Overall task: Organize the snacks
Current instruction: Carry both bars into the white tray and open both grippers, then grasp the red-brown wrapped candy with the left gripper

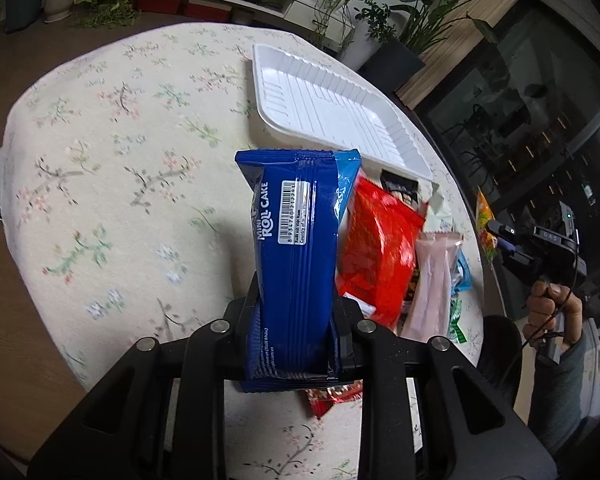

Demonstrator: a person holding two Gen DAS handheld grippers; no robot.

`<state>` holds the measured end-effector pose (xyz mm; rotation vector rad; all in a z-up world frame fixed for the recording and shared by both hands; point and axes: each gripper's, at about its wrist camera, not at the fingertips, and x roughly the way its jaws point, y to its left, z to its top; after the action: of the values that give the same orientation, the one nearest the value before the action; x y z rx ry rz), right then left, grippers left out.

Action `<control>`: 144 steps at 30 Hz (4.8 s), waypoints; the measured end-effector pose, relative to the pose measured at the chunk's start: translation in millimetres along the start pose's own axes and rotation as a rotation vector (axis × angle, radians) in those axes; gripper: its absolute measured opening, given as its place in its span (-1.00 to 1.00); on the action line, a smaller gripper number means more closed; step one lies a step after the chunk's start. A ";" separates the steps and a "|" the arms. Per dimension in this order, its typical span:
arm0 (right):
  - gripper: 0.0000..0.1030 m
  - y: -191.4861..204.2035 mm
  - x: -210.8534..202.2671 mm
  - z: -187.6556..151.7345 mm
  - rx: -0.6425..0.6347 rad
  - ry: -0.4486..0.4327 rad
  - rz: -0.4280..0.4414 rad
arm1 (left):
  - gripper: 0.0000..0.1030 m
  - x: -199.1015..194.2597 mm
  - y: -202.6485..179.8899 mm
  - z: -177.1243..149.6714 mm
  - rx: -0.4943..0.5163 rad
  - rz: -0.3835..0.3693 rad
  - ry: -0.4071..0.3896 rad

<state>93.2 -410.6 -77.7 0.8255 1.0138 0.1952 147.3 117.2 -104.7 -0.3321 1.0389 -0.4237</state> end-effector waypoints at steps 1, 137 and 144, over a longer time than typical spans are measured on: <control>-0.70 -2.5 -3.4 3.3 0.004 -0.012 -0.009 | -0.55 -3.7 2.1 5.4 0.001 0.006 -0.008; 0.48 91.0 18.4 -167.9 -0.759 0.188 -0.080 | -0.75 59.3 -101.8 -72.1 0.736 0.107 0.378; 0.27 102.4 28.6 -168.1 -0.887 0.234 -0.123 | -0.75 43.1 -96.6 -85.1 0.601 0.039 0.347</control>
<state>-5.7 -238.2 -70.4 -0.0698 1.0516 0.5940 74.0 6.6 -133.1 0.3092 1.1947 -0.7499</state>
